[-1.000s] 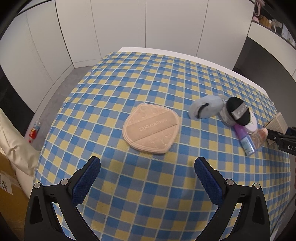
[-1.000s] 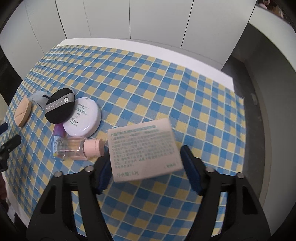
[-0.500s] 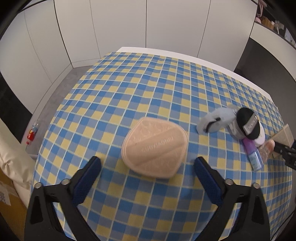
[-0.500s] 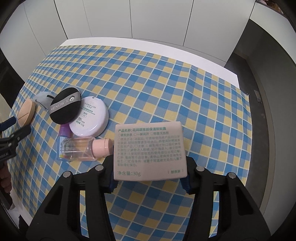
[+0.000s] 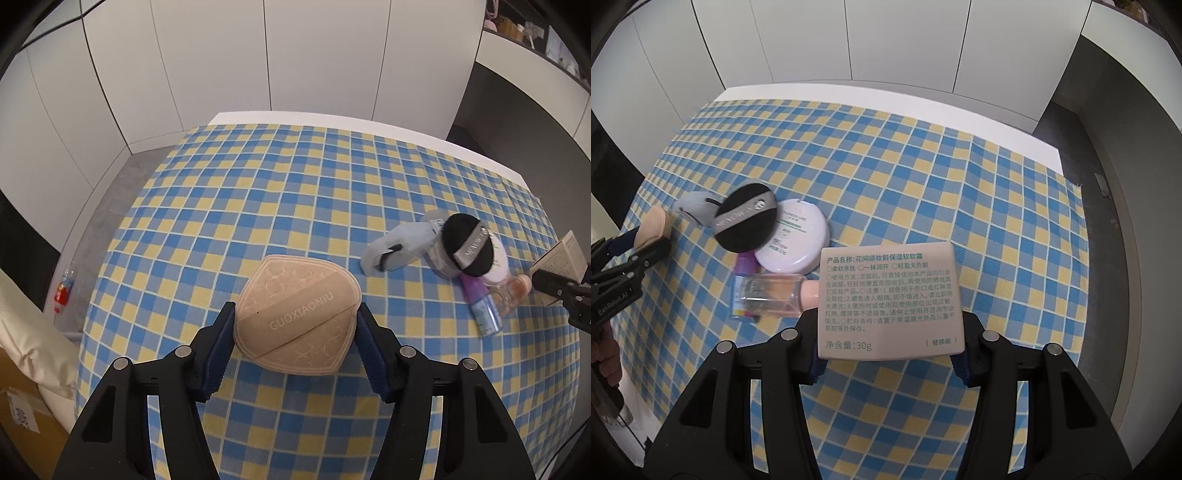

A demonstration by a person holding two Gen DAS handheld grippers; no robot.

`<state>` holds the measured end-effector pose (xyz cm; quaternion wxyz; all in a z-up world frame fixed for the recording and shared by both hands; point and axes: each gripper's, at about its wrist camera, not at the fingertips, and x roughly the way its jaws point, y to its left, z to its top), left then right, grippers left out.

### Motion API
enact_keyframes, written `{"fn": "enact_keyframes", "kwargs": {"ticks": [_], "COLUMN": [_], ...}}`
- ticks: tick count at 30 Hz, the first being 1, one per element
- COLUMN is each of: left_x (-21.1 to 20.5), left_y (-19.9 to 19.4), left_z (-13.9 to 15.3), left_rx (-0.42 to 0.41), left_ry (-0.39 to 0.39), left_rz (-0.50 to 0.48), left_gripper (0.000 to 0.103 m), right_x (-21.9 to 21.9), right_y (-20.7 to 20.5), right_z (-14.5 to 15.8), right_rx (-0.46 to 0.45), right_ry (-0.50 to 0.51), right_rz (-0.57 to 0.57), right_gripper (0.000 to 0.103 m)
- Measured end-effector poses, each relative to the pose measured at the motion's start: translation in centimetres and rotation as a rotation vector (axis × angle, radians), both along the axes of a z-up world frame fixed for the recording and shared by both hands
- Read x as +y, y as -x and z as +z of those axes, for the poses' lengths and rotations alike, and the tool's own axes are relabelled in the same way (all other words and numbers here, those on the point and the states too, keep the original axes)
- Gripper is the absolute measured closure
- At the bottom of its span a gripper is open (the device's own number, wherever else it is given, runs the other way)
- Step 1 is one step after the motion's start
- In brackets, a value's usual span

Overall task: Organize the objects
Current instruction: 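Lift and carry the cream box with the right tool while the left tool carries the puff to the box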

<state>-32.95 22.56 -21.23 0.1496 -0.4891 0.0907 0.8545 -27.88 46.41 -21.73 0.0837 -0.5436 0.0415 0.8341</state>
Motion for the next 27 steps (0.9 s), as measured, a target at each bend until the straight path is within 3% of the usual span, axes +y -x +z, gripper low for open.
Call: {"fn": "enact_keyframes", "kwargs": {"ticks": [6, 8, 14, 27], "left_x": [0.9, 0.6, 0.3, 1.7], "left_y": [-2.1, -2.5, -4.5, -10.5], "left_z": [2.9, 3.8, 6.9, 16.3], "left_rx": [0.008, 0.010, 0.018, 0.086], "left_ry": [-0.016, -0.024, -0.045, -0.096], "left_rz": [-0.009, -0.013, -0.028, -0.084], "left_gripper": [0.041, 0.041, 0.041, 0.041], "right_x": [-0.7, 0.7, 0.0, -2.3], "right_y": [-0.7, -3.4, -5.4, -11.1], "right_z": [2.3, 4.3, 8.5, 16.2], "right_rx": [0.017, 0.027, 0.063, 0.128], "right_ry": [-0.010, -0.006, -0.002, 0.025], "right_rz": [-0.016, -0.022, -0.039, -0.058], "right_gripper": [0.048, 0.048, 0.048, 0.048]}}
